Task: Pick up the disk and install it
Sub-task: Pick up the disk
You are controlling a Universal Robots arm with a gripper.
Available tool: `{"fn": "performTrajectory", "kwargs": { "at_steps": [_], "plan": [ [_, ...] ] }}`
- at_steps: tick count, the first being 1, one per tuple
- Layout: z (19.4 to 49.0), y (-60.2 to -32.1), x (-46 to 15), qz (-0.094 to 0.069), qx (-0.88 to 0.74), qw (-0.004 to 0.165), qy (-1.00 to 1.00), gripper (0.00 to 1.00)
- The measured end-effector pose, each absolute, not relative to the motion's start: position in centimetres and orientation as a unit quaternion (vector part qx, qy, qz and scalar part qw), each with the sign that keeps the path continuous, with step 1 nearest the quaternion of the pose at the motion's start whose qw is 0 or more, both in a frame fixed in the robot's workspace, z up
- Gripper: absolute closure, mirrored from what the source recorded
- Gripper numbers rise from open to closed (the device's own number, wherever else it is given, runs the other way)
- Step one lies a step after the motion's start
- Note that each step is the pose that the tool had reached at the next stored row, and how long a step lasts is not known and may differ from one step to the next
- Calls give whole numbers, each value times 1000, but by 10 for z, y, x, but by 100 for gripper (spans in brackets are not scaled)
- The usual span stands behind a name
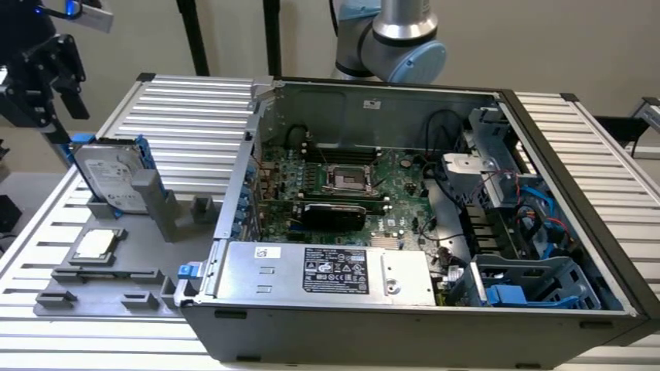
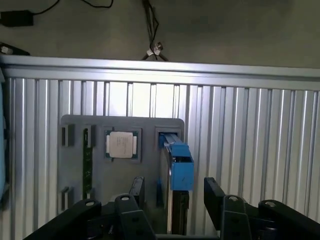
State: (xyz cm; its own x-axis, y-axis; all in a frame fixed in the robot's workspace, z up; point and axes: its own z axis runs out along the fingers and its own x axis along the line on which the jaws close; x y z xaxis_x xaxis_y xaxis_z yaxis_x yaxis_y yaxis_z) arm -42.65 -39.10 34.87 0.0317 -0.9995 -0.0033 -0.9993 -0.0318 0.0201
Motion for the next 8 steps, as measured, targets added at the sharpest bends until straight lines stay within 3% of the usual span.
{"fn": "performTrajectory", "kwargs": {
  "at_steps": [8],
  "plan": [
    [334,-392,-424,-8,719,6,-695,40]
  ]
}}
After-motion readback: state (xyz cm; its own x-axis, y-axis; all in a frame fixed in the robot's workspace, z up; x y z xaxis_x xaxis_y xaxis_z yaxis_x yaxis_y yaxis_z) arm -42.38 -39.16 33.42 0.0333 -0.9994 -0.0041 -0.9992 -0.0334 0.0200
